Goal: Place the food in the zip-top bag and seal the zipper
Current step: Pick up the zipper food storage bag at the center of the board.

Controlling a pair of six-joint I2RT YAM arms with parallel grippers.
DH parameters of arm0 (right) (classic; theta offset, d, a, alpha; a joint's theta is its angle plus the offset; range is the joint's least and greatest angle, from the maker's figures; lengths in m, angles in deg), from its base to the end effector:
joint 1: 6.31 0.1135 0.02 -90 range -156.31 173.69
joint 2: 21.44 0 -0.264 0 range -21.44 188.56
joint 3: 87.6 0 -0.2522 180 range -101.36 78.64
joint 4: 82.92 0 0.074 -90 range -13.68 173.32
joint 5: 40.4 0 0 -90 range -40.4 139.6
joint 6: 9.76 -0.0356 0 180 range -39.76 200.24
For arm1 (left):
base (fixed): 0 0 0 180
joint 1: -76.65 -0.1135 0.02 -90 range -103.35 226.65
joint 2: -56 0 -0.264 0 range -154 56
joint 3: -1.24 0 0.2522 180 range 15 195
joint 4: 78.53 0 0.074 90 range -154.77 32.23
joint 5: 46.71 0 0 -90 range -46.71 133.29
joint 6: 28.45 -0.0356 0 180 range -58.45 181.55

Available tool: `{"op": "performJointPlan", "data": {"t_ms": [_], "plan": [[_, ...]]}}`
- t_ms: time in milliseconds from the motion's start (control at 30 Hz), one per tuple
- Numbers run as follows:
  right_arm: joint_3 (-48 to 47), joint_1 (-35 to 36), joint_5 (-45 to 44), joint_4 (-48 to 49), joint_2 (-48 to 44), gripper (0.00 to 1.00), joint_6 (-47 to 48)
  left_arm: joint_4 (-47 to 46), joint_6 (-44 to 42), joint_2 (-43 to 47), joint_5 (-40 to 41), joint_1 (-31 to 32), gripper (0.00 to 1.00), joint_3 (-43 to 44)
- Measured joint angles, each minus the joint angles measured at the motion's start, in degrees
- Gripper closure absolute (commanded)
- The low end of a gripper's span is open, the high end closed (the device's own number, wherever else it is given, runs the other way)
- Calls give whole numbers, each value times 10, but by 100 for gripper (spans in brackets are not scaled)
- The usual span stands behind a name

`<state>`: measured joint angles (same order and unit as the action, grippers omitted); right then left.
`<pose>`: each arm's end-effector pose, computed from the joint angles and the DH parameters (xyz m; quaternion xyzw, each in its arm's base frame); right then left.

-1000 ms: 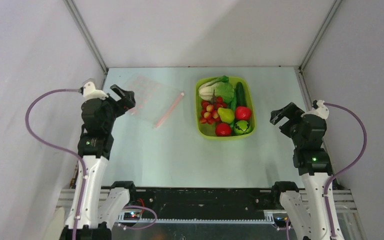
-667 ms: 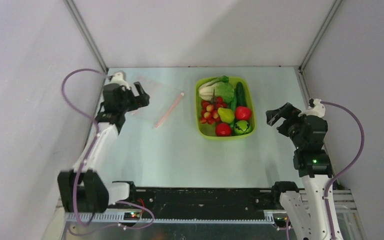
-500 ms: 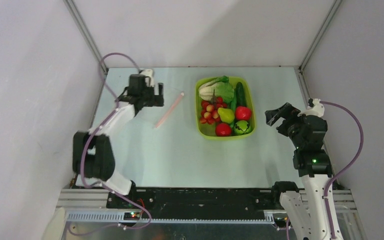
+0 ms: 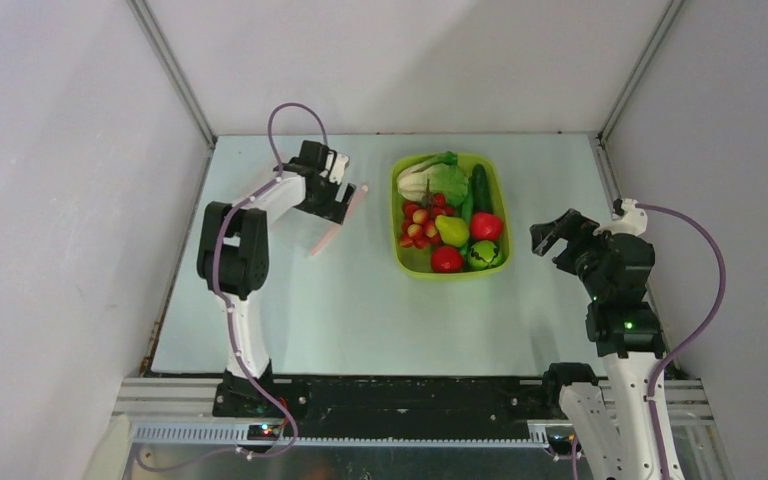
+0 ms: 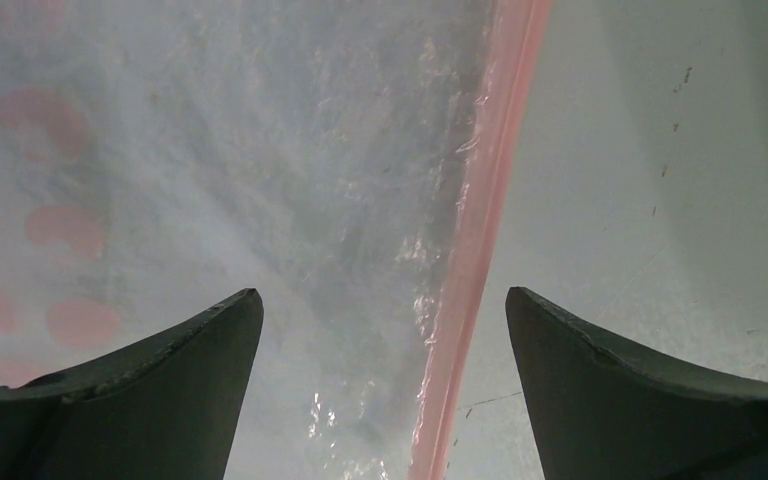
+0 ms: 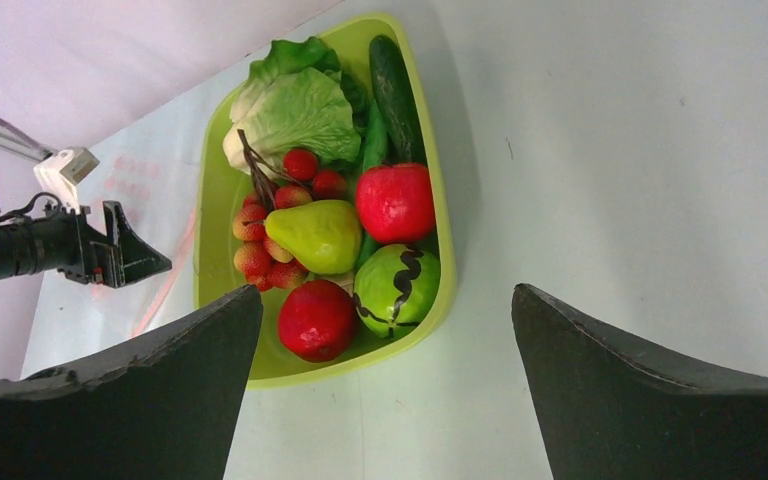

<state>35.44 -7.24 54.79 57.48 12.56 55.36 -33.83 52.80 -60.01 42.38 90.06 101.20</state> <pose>0.1383 0.0010 0.3282 0.1526 0.7870 0.1593 0.5762 0.4198 -0.1007 0.1854 0.1879 0.9491 -0.0179 0.2520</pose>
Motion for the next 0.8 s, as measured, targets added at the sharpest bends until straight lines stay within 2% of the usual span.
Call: {"op": "performJointPlan", "data": {"t_ms": [133,333,433,567,700,733,800], "plan": [[0,0,1,0,0,0,6,28,-16,-25,-22,0,1,29],[0,0,0,0,0,0,10,85,-29,-64,-49,0,18,71],[0,0,0,0,-5,0,10,112,-33,-82,-59,0,31,96],[0,0,0,0,-14,0,10,136,-33,-94,-70,0,55,117],[0,0,0,0,-25,0,10,151,-32,-97,-79,0,82,121],[0,0,-1,0,-28,0,10,153,-29,-98,-81,0,94,122],[0,0,-2,-1,-33,0,10,160,-25,-101,-84,0,99,127]]}}
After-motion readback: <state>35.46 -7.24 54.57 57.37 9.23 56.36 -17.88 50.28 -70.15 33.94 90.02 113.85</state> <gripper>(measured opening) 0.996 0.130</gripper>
